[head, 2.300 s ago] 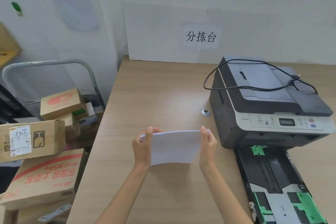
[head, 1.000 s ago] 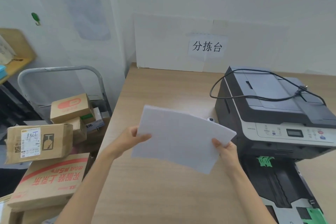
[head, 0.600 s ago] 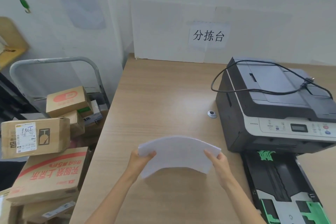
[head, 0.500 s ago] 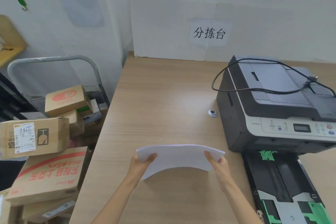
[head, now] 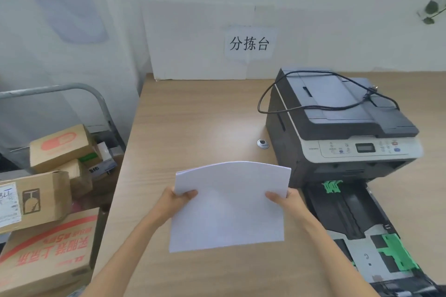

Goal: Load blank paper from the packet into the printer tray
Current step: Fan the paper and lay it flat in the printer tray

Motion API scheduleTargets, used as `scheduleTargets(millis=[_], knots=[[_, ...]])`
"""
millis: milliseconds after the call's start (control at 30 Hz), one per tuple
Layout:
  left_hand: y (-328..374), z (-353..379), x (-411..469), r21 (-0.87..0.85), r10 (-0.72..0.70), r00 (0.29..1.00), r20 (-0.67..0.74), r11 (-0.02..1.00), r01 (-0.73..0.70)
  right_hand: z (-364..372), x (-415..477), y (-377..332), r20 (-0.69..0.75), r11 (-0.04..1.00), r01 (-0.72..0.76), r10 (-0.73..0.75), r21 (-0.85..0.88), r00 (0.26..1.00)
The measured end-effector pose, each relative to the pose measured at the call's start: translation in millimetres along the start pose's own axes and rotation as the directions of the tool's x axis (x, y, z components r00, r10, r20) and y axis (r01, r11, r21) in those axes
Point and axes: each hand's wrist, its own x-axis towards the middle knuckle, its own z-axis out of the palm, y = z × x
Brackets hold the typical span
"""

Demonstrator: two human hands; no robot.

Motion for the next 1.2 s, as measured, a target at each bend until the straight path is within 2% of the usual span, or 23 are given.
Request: scheduleTargets(millis=[100,167,233,300,400,500,567,667,767,833,900,1000,1033,1100,1200], knots=[[30.9,-12.3,-8.0,-0.060,0.039,0.985,0.169,0.998,-0.029,-15.3,-21.7,-20.7,0.121,0.995,-0.095,0.097,-0.029,0.988],[44.0,-13.1,-8.9,-0.164,0.015,0.968,0.250,0.986,0.027,-20.2,-37.0,-28.3,0.165,0.993,-0.112,0.119,-0.047,0.979],[54.1,-4.7,-10.1,-0.268,-0.026,0.956,0.292,0.957,0.108,-22.9,-52.9,-32.8,0.151,0.998,-0.058,0.058,-0.003,0.987],[62.2,6.4,-11.4,-0.293,-0.037,0.947,0.318,0.946,0.135,-25.9,-68.1,-34.4,0.080,0.997,-0.001,-0.005,0.075,0.997],[70.8,23.8,-19.1,-0.265,-0.061,0.916,0.396,0.948,0.178,-39.8,-91.3,-28.7,0.009,0.988,0.023,-0.025,0.154,1.000],[75.9,40.9,-29.9,-0.158,-0.071,0.815,0.575,0.968,0.196,-64.9,-113.3,-20.0,-0.028,0.983,0.051,-0.047,0.175,0.999],[73.6,53.5,-34.2,-0.066,-0.120,0.766,0.632,0.976,0.207,-83.6,-124.7,-13.8,-0.057,0.982,0.055,-0.046,0.178,0.997],[73.8,78.4,-38.6,0.085,-0.196,0.770,0.607,0.980,0.183,-115.5,-140.3,-1.8,-0.111,0.969,0.048,-0.022,0.241,0.994],[83.2,120.8,-52.4,0.120,-0.139,0.839,0.526,0.989,0.088,-150.9,-158.2,12.3,-0.137,0.953,0.054,-0.014,0.298,0.990],[83.9,159.5,-63.8,-0.030,-0.078,0.882,0.465,0.994,0.104,-177.9,-170.3,23.7,-0.177,0.941,0.071,-0.013,0.329,0.984],[82.6,202.3,-77.0,-0.252,0.020,0.870,0.493,0.960,0.121,-208.1,-181.6,38.0,-0.228,0.921,0.075,0.016,0.383,0.974],[81.1,265.6,-103.4,-0.559,0.184,0.859,0.478,0.818,0.136,-243.0,-195.9,54.4,-0.288,0.886,0.087,0.054,0.456,0.956],[83.0,288.1,-113.7,-0.590,0.217,0.856,0.469,0.798,0.121,-250.3,-199.9,57.7,-0.312,0.874,0.101,0.060,0.476,0.948],[84.6,334.2,-133.2,-0.538,0.226,0.877,0.423,0.842,0.043,-258.9,-207.3,61.2,-0.354,0.857,0.124,0.072,0.501,0.932],[84.3,393.8,-152.2,-0.462,0.145,0.952,0.271,0.887,-0.004,-257.8,-214.0,66.5,-0.385,0.858,0.119,0.097,0.499,0.918]])
